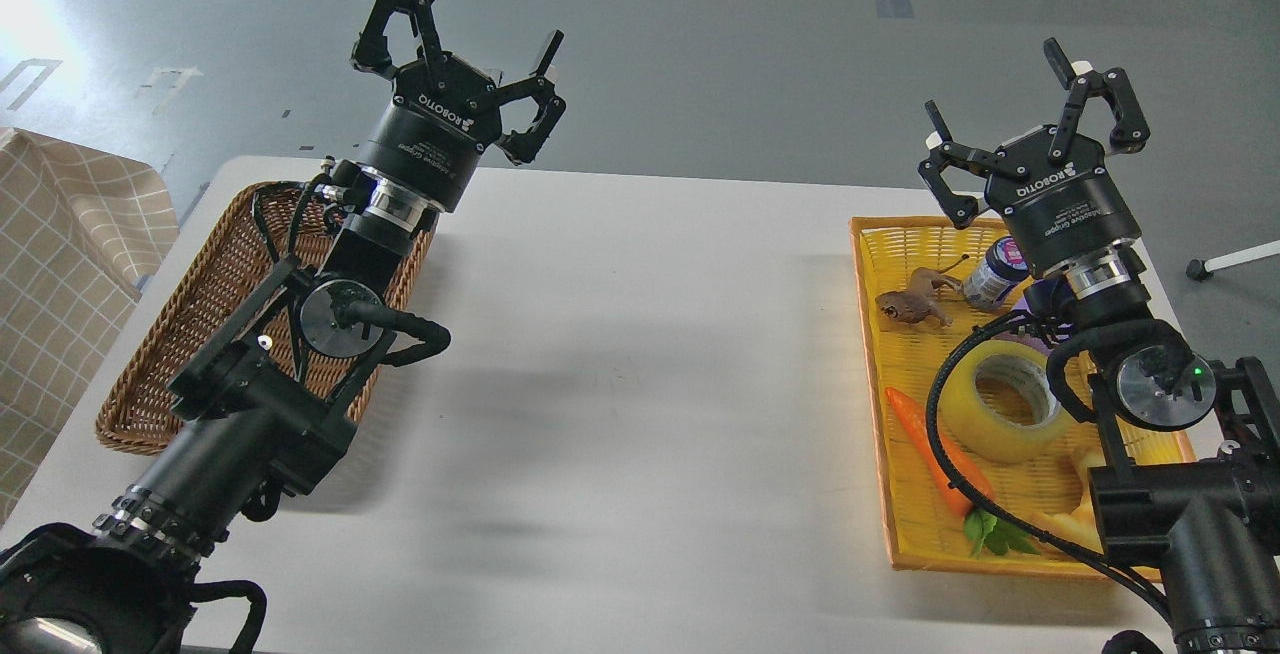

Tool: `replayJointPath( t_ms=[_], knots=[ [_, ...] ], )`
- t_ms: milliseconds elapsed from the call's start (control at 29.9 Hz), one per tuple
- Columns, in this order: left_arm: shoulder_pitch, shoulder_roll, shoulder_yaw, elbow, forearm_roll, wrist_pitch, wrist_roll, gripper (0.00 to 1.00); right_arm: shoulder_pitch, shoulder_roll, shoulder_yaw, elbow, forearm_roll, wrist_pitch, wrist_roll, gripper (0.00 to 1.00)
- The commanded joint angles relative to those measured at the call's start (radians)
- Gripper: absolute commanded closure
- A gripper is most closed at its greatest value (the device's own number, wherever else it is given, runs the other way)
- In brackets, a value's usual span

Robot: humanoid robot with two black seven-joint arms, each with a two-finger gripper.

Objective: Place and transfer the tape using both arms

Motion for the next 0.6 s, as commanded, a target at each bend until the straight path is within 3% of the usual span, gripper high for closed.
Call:
replayJointPath(
  t_ms=[0,568],
  knots=[
    [0.0,0.001,0.0,0.0,0.0,0.0,0.0,0.02,0.003,0.0,0.002,0.0,0.0,0.0,0.0,0.0],
    [0.0,0.001,0.0,0.0,0.0,0.0,-0.001,0.02,0.009,-0.003,0.002,0.0,0.002,0.0,0.0,0.0]
  ],
)
